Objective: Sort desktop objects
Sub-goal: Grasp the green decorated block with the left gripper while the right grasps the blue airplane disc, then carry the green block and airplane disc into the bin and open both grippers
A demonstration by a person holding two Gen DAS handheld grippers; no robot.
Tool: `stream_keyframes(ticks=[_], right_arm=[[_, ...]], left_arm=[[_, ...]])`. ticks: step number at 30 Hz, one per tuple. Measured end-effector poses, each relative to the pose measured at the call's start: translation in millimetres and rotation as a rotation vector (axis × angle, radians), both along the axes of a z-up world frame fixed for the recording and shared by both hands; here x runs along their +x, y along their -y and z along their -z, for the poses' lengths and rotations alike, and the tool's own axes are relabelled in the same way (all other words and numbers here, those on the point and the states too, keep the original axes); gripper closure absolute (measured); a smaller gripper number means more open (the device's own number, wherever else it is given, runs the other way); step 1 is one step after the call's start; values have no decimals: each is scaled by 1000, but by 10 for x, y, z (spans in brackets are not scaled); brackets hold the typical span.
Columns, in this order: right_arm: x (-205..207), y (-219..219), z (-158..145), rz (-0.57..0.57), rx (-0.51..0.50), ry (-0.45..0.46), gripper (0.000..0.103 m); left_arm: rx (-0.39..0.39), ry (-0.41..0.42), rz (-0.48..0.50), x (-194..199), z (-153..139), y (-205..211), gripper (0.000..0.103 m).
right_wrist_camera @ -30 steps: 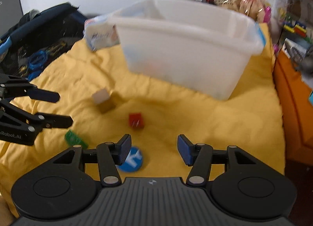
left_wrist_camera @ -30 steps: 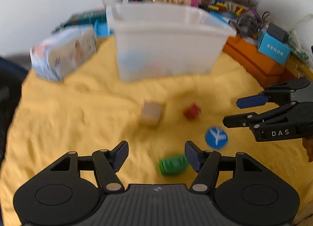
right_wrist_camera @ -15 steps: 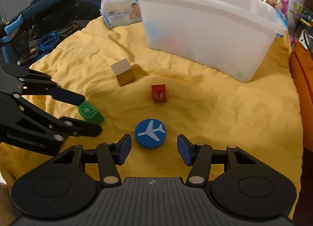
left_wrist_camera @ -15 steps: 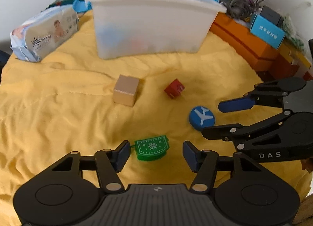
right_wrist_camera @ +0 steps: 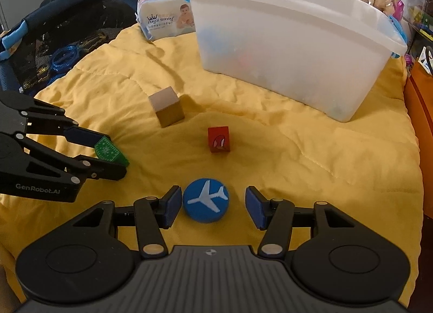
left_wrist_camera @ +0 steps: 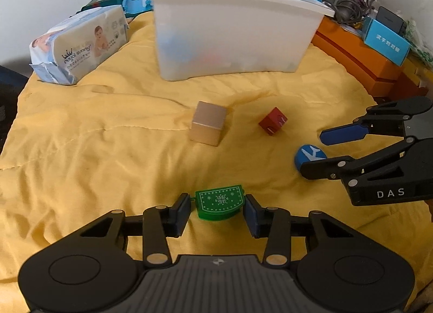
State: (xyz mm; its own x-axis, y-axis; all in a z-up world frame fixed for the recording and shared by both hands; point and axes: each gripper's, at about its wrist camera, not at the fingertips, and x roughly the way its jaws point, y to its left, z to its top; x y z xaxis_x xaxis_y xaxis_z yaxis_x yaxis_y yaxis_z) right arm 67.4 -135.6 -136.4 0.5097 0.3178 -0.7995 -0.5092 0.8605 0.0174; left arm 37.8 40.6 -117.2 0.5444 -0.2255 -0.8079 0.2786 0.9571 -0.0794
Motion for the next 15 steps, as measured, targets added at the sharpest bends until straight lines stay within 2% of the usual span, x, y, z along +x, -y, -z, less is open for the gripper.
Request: stream_keyframes(ticks=[5, 10, 12, 13, 15], right_arm=[[46, -11, 75, 2, 17, -33, 45], [37, -13, 94, -11, 10, -26, 45], [30, -35, 85, -28, -8, -16, 50], [19, -44, 75, -38, -14, -9, 60], [-5, -62, 55, -58, -30, -2, 61]], left_arm=[[-12, -3, 3, -3, 8, -18, 56], [-12, 1, 7, 10, 23, 3, 56], [-11, 7, 7, 14, 27, 10, 57], [-13, 7, 8, 14, 26, 13, 57], [-29, 8, 14, 1, 8, 8, 57]])
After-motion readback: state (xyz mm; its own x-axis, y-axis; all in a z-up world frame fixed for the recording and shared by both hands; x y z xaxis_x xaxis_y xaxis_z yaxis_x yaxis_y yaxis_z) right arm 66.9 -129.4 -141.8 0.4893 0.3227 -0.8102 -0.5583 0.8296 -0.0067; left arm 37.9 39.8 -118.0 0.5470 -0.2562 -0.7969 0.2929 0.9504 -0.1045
